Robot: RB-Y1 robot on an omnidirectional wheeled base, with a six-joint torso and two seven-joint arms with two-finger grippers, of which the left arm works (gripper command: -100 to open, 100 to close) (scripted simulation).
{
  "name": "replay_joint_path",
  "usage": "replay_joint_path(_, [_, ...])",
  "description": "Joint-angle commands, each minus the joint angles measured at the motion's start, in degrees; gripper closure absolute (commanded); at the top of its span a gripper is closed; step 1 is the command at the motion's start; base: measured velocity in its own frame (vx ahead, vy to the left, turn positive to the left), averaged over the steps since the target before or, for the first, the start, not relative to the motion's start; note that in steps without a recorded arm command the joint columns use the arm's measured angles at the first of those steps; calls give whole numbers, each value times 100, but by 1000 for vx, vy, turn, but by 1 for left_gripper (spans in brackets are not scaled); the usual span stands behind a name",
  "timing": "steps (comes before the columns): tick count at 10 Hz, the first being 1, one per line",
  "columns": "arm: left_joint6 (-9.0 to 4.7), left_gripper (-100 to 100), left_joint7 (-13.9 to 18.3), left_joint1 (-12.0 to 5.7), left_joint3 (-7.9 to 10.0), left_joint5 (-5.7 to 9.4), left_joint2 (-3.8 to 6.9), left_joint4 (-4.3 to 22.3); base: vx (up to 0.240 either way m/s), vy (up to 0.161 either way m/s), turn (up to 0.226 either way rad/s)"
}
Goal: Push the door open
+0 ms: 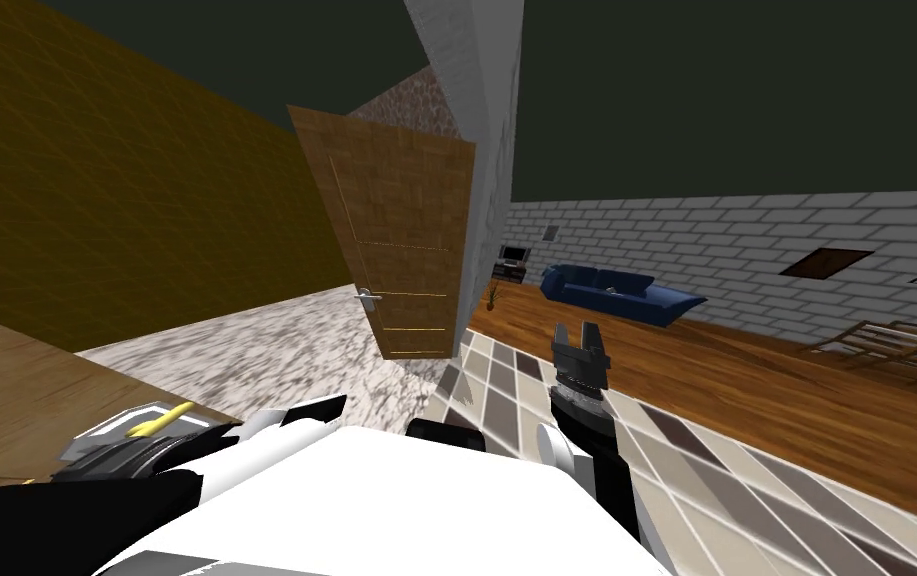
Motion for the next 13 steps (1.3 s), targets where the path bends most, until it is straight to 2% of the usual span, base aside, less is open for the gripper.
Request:
replay_joint_path(1, [28,100,5,8,-168,26,32,-100,78,101,107])
replay_joint_path(3, [46,100,-11,64,-258,87,55,-90,92,139,141])
replay_joint_path(6, [71,100,-33,143,-265,172,87,-75,108,122,119])
replay_joint_path(8, [94,100,-55,219,-133,254,118,-61,141,150,162])
replay_joint_path(11, [123,100,-81,309,253,352,155,-45,132,156,120])
replay_joint_path(12, [144,100,-79,287,196,337,119,-64,41,65,46])
replay_joint_path(13, [158,100,-85,336,31,384,137,-67,34,80,129])
